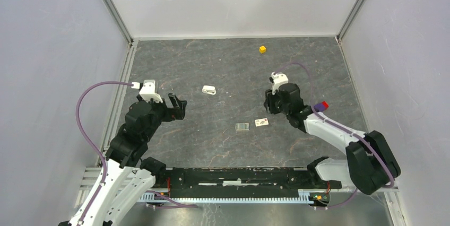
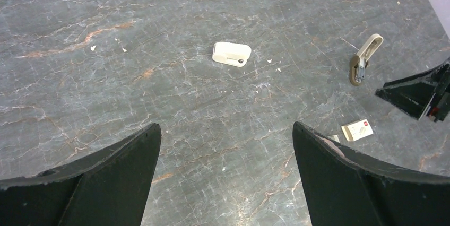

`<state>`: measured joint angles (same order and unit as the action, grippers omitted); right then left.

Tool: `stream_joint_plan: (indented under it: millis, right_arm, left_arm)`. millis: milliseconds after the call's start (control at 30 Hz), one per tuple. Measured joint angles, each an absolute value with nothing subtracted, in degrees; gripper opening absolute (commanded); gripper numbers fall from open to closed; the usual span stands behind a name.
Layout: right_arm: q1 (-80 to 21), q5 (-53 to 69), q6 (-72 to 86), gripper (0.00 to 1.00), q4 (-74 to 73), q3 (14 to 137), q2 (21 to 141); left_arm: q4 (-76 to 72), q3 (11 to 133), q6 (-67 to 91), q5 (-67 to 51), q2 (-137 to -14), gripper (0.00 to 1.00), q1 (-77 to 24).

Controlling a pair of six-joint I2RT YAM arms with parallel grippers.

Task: Load the staples into the stapler

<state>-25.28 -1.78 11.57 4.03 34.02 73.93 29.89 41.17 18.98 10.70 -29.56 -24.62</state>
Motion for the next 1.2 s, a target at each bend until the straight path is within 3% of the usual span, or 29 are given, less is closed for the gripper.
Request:
stream_joint_plan:
  millis: [267,500,967,1200]
  right_arm:
    - [-39.81,-6.22,20.08,0.4,-0.62,34.04,71.02]
    - [-47.64,-12.51,26.06,0.41,-4.4,37.56,75.88]
    - [-55.66,-19.25,32.14,0.42,-7.2,45.45,85.14]
    - [-56.42,-21.58,32.82,0.36,-9.06,46.39,88.23]
  left_arm:
    - [31.29,41.3,17.58,9.87,-27.07,1.0,-24.62]
    - [31.33,41.3,16.51,9.74,-23.18,1.0,-24.62]
    - [31.33,41.3,16.34,8.34,-21.96,1.0,-24.62]
    - [31.33,41.3,16.34,8.23,-21.93,1.0,-24.62]
